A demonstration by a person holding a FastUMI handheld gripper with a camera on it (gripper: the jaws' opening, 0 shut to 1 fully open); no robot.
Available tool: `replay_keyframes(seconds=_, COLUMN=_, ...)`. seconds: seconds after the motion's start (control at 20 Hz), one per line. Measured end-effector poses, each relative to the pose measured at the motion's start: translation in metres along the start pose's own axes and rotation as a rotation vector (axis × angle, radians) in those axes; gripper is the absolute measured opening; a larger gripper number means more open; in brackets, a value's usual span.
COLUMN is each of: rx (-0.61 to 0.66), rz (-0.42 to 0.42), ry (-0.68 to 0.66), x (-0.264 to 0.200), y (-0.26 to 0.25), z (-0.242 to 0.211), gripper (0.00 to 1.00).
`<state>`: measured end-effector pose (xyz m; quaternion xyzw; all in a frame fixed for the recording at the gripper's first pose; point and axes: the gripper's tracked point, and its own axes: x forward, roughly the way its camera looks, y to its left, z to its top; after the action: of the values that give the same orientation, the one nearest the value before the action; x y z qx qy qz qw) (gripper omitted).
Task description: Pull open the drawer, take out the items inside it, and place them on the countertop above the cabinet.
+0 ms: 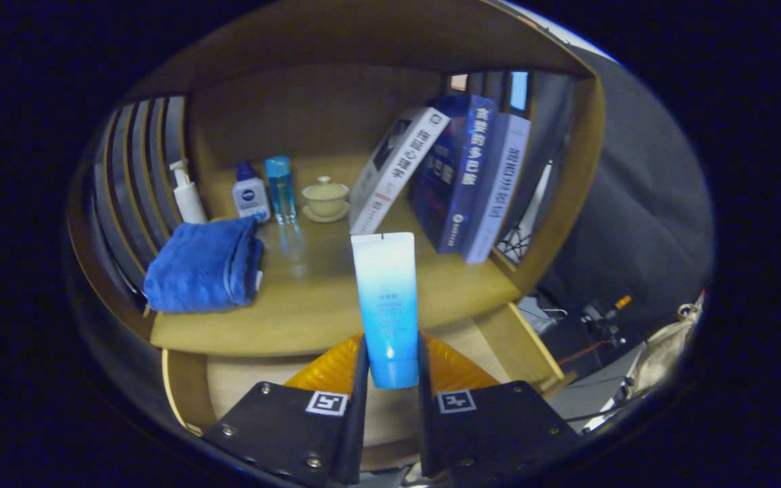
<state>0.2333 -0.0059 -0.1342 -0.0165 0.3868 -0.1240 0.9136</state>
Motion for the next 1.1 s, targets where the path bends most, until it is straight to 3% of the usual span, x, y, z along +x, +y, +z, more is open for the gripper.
replay_keyframes(seconds=0.5, rx=0.031, rz=0.146, ry=0.070, x=0.075, y=0.022, z=-0.009, gripper=0.34)
replay_keyframes(seconds=0.95, rx=0.083, rz=0.242, ry=0.021, x=0.096, y=0.035, z=0.008, gripper=0.34)
replay_keyframes(seconds=1.1, rx=0.074, rz=0.250, ry=0.007, x=0.096, y=0.034, z=0.010, gripper=0.42)
